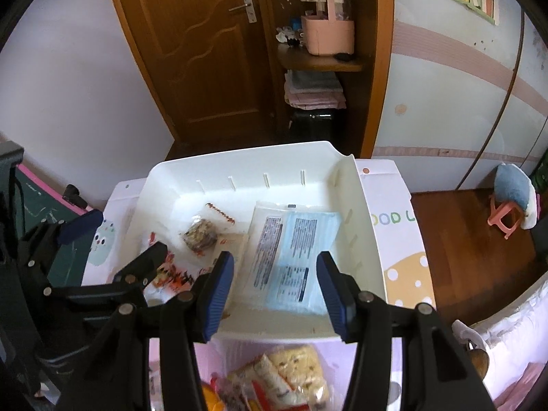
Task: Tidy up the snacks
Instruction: 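Lift both bags over the white basket and release them inside, then move both tools back toward the remaining snacks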
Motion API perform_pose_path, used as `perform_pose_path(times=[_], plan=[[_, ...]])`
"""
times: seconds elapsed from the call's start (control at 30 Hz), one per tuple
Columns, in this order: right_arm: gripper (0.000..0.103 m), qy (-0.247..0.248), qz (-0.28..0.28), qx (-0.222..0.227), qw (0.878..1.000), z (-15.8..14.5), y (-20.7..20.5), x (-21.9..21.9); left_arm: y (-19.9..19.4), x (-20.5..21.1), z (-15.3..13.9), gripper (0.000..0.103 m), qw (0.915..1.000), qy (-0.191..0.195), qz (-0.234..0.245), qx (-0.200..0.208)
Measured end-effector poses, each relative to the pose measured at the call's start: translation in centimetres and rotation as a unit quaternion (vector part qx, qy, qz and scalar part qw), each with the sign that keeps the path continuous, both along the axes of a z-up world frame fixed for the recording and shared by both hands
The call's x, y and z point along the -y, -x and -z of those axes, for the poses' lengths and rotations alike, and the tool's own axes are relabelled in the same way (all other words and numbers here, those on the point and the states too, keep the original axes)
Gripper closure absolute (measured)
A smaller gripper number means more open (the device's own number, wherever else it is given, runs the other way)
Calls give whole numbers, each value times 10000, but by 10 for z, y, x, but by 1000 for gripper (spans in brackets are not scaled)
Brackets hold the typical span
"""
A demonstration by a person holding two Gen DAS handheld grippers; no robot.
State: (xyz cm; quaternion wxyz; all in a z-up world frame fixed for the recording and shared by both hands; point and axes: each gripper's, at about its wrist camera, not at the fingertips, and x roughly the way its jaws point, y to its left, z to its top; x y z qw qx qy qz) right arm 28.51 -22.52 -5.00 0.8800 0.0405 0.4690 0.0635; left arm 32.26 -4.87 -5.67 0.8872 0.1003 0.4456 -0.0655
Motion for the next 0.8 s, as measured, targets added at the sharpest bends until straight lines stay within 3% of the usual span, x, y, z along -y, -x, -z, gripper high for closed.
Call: perform_pose_path(times=[0.43,0.6,0.8], plan=[[52,116,-192,443,9988,-56,90,2,97,-7,-46,15,9991,262,322,83],[52,262,-326,554,9976,-65,127,3,137,-8,-63,15,9985,173,444,270],[51,543,-578,676,9946,-62,167,4,171,-14,-74,15,9981,205,565,109]])
